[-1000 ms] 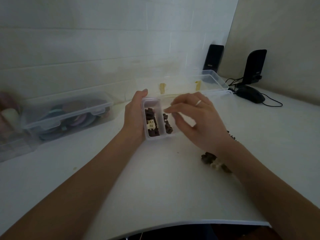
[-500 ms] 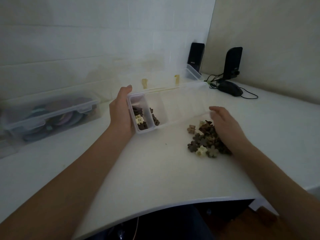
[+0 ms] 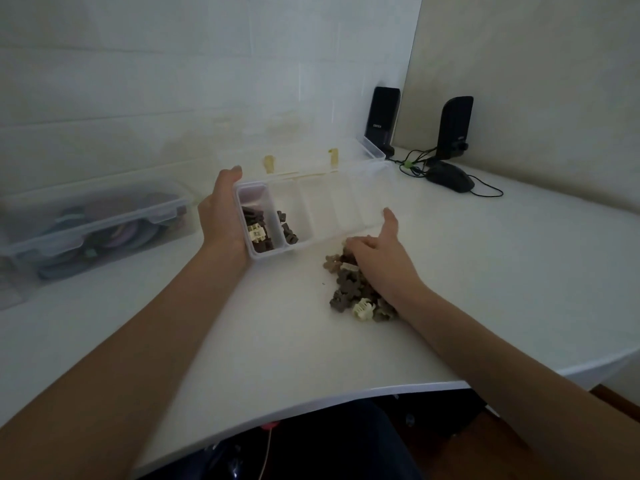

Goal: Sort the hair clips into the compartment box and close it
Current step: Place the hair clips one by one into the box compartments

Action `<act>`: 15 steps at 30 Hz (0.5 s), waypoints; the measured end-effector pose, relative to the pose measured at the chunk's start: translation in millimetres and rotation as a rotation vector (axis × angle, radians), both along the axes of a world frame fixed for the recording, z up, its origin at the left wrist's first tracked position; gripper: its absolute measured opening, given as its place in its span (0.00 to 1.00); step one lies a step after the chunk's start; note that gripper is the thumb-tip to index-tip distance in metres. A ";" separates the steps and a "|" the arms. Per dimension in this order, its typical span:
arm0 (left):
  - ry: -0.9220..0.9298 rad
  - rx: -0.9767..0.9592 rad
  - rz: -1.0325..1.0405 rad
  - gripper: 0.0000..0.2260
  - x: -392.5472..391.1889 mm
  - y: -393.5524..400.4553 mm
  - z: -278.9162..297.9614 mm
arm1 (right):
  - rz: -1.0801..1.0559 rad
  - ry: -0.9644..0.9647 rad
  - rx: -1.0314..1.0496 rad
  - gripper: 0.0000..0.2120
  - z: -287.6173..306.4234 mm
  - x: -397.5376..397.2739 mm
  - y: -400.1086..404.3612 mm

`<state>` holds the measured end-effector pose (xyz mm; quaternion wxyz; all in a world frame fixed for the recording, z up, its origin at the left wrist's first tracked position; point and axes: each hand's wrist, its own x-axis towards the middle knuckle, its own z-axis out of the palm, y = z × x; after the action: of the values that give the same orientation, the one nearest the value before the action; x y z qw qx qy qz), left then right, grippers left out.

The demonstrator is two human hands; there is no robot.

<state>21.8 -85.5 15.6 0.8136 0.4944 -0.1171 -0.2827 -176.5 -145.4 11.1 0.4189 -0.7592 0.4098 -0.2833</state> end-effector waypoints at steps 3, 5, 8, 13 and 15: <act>0.005 0.006 -0.012 0.22 7.4 1.7 -2.1 | 0.026 -0.030 -0.031 0.37 -5.2 -2.7 -4.6; 0.008 0.011 0.005 0.21 6.7 3.0 -0.3 | 0.023 -0.098 -0.040 0.36 -6.6 -6.0 -6.1; 0.005 0.007 0.012 0.22 3.5 3.2 2.2 | 0.034 -0.206 -0.055 0.32 -9.7 -9.8 -9.9; -0.002 -0.016 0.029 0.21 4.5 1.2 1.5 | 0.097 -0.272 -0.124 0.27 -8.3 -10.1 -9.5; 0.006 -0.016 0.017 0.21 4.6 0.7 0.9 | 0.130 -0.295 -0.168 0.25 -7.8 -8.4 -8.3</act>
<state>26.4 -84.7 16.5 0.8200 0.4882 -0.1128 -0.2766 -184.9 -153.7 3.3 0.4268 -0.7667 0.2689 -0.3971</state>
